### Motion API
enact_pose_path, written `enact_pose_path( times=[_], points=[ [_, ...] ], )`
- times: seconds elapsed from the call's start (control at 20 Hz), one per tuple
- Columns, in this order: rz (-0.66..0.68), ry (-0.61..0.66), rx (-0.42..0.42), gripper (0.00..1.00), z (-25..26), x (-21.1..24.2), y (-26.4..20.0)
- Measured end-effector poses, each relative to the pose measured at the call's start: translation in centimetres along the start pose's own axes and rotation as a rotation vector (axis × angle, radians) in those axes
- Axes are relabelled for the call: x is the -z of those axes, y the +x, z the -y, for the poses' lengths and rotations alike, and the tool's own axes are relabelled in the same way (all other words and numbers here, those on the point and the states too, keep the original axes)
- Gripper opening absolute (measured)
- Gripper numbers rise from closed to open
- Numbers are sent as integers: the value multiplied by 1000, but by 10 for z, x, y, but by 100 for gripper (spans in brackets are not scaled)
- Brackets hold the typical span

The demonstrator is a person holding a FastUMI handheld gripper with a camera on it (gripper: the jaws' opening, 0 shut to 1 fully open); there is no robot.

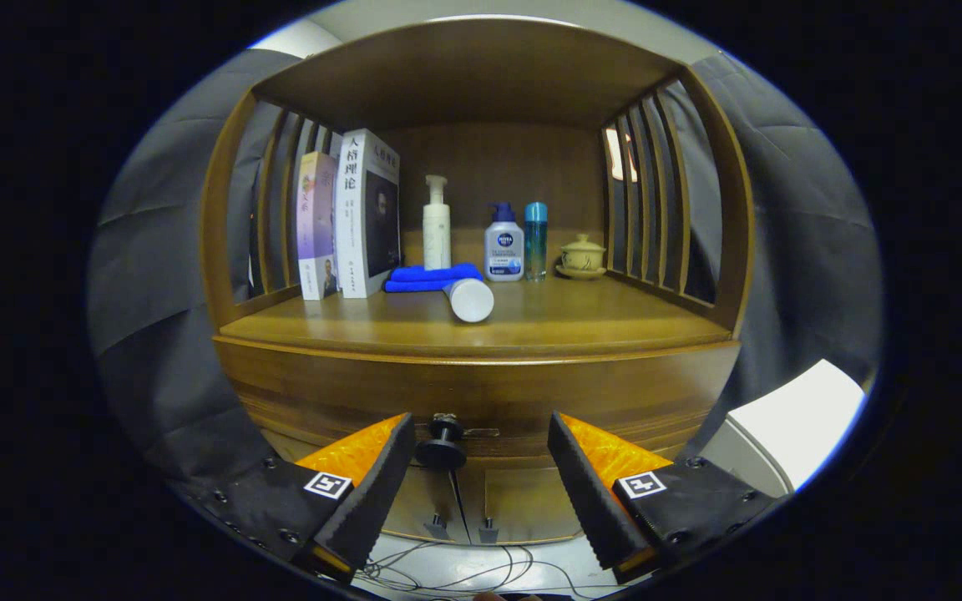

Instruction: Pull open the drawer, take out the items inside it, and place them on the countertop above the cabinet.

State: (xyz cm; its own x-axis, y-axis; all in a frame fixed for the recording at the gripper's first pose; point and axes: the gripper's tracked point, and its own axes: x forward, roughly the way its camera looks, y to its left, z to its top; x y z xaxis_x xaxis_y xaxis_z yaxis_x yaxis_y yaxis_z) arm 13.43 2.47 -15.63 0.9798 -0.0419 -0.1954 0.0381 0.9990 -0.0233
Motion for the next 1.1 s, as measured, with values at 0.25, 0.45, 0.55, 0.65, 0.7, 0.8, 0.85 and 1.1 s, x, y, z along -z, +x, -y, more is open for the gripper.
enact_pose_path(
  times=[0.25, 0.45, 0.55, 0.65, 0.7, 0.8, 0.85, 1.1],
  points=[
    [64, 58, -22, 100, 5, -29, -58],
    [146, 56, -10, 100, 14, -54, -106],
    [186, 59, -14, 98, 15, -61, -133],
    [228, 50, 2, 98, 20, -64, -156],
    [240, 43, 17, 98, 24, -64, -166],
    [251, 35, 22, 98, 26, -66, -179],
    [253, 38, 25, 98, 28, -69, -182],
    [293, 48, 31, 98, 31, -80, -195]
  ],
)
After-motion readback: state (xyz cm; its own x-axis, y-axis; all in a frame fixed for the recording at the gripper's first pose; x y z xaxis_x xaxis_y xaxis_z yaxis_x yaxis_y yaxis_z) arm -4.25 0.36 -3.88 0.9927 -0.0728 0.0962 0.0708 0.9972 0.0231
